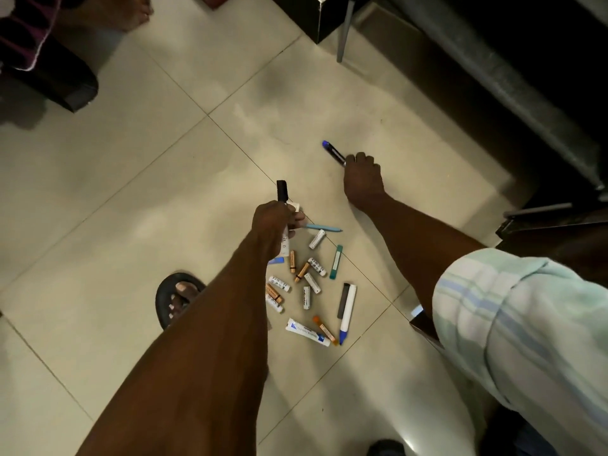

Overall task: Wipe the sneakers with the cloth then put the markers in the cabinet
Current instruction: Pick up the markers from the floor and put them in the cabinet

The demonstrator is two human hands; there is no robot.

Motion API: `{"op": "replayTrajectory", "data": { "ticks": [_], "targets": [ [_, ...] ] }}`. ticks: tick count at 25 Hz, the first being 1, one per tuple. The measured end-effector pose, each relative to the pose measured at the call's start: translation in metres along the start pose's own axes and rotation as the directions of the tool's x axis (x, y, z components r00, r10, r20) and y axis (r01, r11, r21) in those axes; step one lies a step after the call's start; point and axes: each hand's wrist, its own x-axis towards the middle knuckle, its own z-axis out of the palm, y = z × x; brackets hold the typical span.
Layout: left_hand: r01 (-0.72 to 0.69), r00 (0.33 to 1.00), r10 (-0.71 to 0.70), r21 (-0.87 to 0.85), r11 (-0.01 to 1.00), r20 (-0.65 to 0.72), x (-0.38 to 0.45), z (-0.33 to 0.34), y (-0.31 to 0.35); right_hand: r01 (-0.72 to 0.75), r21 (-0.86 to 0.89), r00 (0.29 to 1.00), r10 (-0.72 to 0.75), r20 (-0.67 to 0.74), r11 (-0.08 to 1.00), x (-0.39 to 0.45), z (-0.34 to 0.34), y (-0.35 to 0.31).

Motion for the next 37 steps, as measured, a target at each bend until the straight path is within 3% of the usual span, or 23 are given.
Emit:
{"op": "replayTrajectory", "data": {
  "ticks": [3,5,8,11,13,15,17,18,20,21,22,23,25,29,32,34,36,37],
  "targets": [
    [-0.026,0.998,0.029,0.073,0.997,-0.048,-0.002,-0.009,0.004,-0.199,0.213,0.98,0.187,0.073,0.957,-0.035,0.004,0.007],
    [-0.076,0.991,0.085,0.091,0.993,-0.099,-0.004,-0.016,0.01,-0.257,0.448,0.966,0.225,0.123,0.856,-0.054,-0.006,0.007],
    [-0.151,0.984,0.158,0.093,0.984,-0.079,-0.008,-0.024,0.019,-0.206,0.639,0.949,-0.008,0.315,0.741,-0.063,-0.034,0.006],
    [-0.175,0.984,0.159,0.277,0.945,0.079,-0.016,-0.025,0.019,-0.4,0.765,0.824,-0.166,0.542,0.505,-0.06,-0.076,-0.008],
    [-0.13,0.971,0.036,0.396,0.909,0.237,-0.019,-0.027,0.014,-0.45,0.813,0.806,-0.223,0.548,0.37,-0.059,-0.097,-0.02],
    [-0.026,0.923,-0.111,0.349,0.937,0.367,-0.025,-0.029,0.01,-0.476,0.83,0.79,-0.274,0.549,0.291,-0.058,-0.101,-0.028],
    [0.03,0.936,-0.121,0.267,0.963,0.331,-0.027,-0.031,0.012,-0.518,0.835,0.804,-0.23,0.549,0.184,-0.058,-0.087,-0.032],
    [0.042,0.963,-0.097,0.216,0.975,0.251,-0.025,-0.034,0.012,-0.485,0.844,0.845,-0.123,0.52,0.23,-0.06,-0.073,-0.034],
    [0.065,0.993,-0.077,0.129,0.99,0.094,-0.02,-0.042,0.012,-0.284,0.728,0.935,0.012,0.354,0.624,-0.068,-0.041,-0.036],
    [0.074,0.995,-0.081,0.109,0.991,0.064,-0.017,-0.047,0.01,-0.142,0.568,0.95,-0.05,0.309,0.811,-0.075,-0.027,-0.039],
    [0.08,0.994,-0.087,0.106,0.991,0.063,-0.014,-0.051,0.008,0.004,0.403,0.941,-0.14,0.309,0.915,-0.083,-0.014,-0.042],
    [0.086,0.993,-0.094,0.109,0.99,0.073,-0.015,-0.054,0.005,0.116,0.279,0.925,-0.206,0.32,0.953,-0.09,-0.005,-0.045],
    [0.083,0.992,-0.097,0.158,0.984,0.084,-0.013,-0.06,0.0,0.219,0.164,0.923,-0.259,0.285,0.962,-0.098,0.002,-0.049],
    [0.044,0.996,-0.061,0.222,0.974,0.068,-0.006,-0.063,-0.003,0.276,0.143,0.923,-0.304,0.235,0.95,-0.096,-0.001,-0.042],
    [-0.028,0.999,0.022,0.232,0.972,0.03,-0.001,-0.055,0.002,0.151,0.419,0.908,-0.293,0.299,0.896,-0.092,-0.022,-0.04],
    [-0.038,0.996,0.019,0.22,0.975,0.089,-0.001,-0.046,0.005,0.065,0.53,0.878,-0.301,0.372,0.845,-0.088,-0.04,-0.036],
    [-0.026,0.983,-0.024,0.266,0.964,0.183,-0.003,-0.04,0.004,-0.137,0.636,0.823,-0.269,0.499,0.759,-0.087,-0.061,-0.032],
    [-0.013,0.971,-0.066,0.326,0.945,0.229,-0.005,-0.038,0.003,-0.289,0.706,0.793,-0.252,0.555,0.647,-0.089,-0.072,-0.032]
  ]
}}
